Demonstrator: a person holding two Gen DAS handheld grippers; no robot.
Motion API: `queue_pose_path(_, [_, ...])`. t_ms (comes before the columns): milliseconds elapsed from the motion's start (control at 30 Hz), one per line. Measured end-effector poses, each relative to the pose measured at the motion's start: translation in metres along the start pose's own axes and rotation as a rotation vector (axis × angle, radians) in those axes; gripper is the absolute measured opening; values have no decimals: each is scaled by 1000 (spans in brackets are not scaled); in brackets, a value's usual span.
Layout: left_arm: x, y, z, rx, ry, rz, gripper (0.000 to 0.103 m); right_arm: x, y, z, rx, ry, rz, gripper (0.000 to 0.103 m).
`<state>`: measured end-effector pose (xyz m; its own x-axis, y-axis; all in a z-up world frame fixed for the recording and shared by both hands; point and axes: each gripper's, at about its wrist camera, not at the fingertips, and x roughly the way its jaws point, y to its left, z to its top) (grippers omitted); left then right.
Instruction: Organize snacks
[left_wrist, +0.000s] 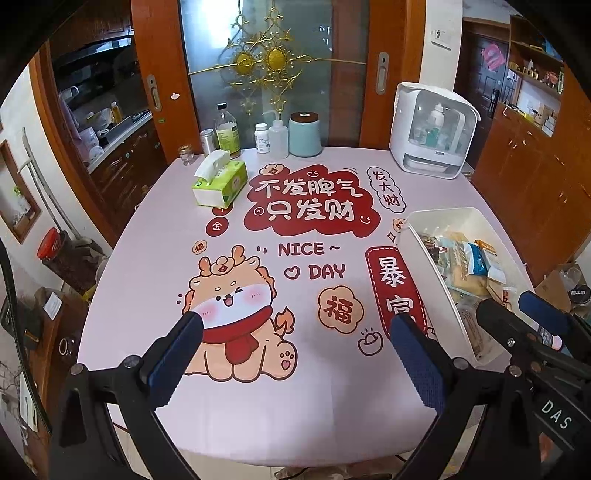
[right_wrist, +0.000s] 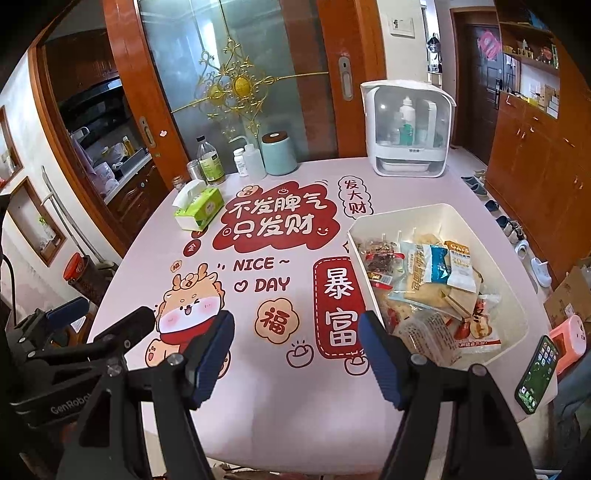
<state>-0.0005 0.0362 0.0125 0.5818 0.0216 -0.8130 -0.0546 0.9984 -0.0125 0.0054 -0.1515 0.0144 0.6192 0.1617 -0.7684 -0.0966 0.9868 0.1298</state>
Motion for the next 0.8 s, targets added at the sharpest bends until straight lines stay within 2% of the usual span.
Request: queue_pose_path(800, [1, -4, -1, -5, 6, 2, 101, 5, -11, 2, -2, 11, 2, 70])
